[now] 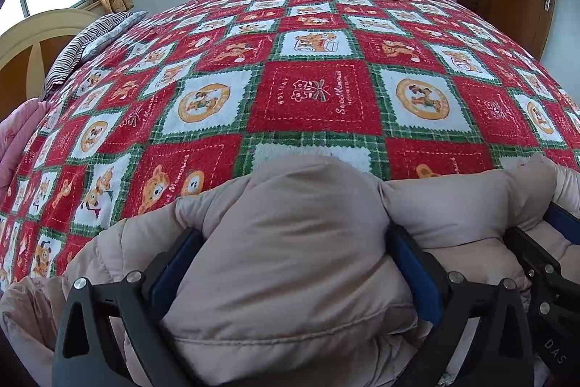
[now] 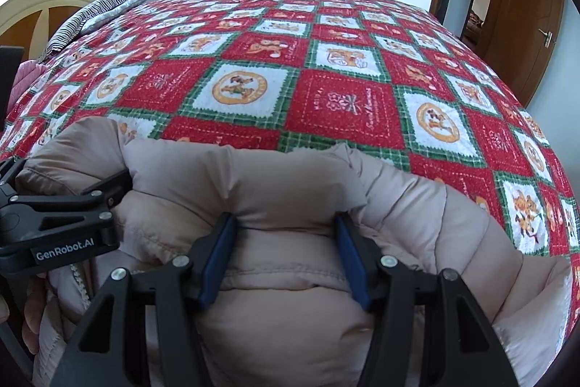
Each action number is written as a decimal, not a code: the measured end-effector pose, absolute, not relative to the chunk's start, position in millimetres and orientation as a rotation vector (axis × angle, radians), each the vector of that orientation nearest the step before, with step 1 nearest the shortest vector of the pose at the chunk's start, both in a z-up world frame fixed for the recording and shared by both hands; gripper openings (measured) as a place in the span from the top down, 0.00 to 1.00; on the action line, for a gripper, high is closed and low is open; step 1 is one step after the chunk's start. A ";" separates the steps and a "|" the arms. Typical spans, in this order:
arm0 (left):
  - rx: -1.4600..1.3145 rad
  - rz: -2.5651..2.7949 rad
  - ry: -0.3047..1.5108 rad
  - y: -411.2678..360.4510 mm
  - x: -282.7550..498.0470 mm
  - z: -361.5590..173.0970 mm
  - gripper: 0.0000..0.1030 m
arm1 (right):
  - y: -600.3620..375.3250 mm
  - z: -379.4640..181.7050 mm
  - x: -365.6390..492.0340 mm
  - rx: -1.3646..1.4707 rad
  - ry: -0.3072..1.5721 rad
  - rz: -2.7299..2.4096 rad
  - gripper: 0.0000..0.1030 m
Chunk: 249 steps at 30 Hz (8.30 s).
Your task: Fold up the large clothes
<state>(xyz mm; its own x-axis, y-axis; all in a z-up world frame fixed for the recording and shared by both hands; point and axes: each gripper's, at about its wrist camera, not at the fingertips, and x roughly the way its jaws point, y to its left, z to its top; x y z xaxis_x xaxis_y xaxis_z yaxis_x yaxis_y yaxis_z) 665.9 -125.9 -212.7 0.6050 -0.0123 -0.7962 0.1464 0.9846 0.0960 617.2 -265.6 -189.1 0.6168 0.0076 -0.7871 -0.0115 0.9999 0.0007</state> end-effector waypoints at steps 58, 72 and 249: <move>0.203 -0.125 0.863 78.5 207.5 -227.2 0.02 | -336.1 -200.4 139.0 0.201 0.966 -0.058 0.37; 0.187 -0.247 0.786 76.4 175.8 -178.9 0.89 | -339.5 -153.4 112.4 0.288 0.766 0.036 0.90; -0.420 0.036 0.840 90.0 417.3 -185.1 0.01 | -208.0 -169.2 420.1 -0.127 0.775 -0.099 0.00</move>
